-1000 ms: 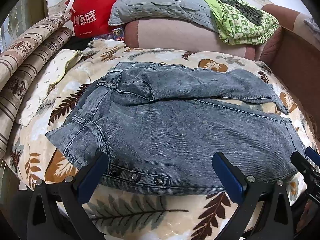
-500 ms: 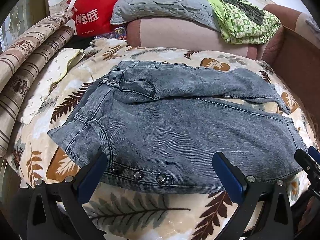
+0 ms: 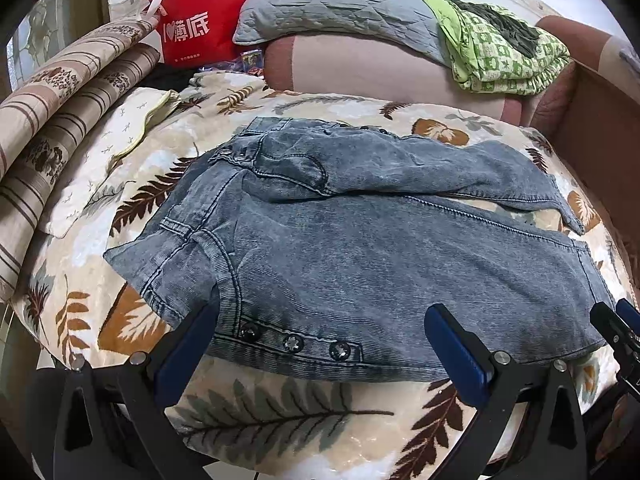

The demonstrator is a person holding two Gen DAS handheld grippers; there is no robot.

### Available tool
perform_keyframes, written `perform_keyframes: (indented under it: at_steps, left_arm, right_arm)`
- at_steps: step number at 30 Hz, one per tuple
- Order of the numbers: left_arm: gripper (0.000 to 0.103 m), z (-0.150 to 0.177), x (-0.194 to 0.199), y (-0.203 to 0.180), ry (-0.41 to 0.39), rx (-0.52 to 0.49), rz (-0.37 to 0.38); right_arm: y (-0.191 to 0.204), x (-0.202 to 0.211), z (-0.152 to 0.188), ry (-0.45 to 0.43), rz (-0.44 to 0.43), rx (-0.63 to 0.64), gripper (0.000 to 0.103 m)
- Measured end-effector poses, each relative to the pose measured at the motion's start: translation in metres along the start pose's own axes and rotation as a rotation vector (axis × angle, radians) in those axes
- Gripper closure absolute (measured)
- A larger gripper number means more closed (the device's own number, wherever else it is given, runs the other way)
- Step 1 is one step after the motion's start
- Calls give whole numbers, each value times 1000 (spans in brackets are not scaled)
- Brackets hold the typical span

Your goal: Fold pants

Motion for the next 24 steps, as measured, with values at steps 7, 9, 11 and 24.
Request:
perform_keyframes:
  at_steps: [7,9,11,24]
  left_arm:
    - [0,1,-1,2,2,3,4]
    - [0,2,-1,4,4,13,9]
    - [0,3,-3,5,9,17,11]
    - [0,5,-6,6,20,16,6]
  right_arm:
    - [0,-2,1,4,1,5,0]
    - [0,-3,2,9,2,1,0]
    - [-1,-4,2,14,6,2,0]
    - [-3,-5,2,15,6,-6,0]
Point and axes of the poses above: each gripper's, at about its wrist camera, not at the fingertips, and x roughly against the way its jaws point, y to its left, z to its underside, the point moved 10 cm from there along -x, roughly the way its jaws point, and after that the axes turned 4 degrees about z, right-handed, at the moved point
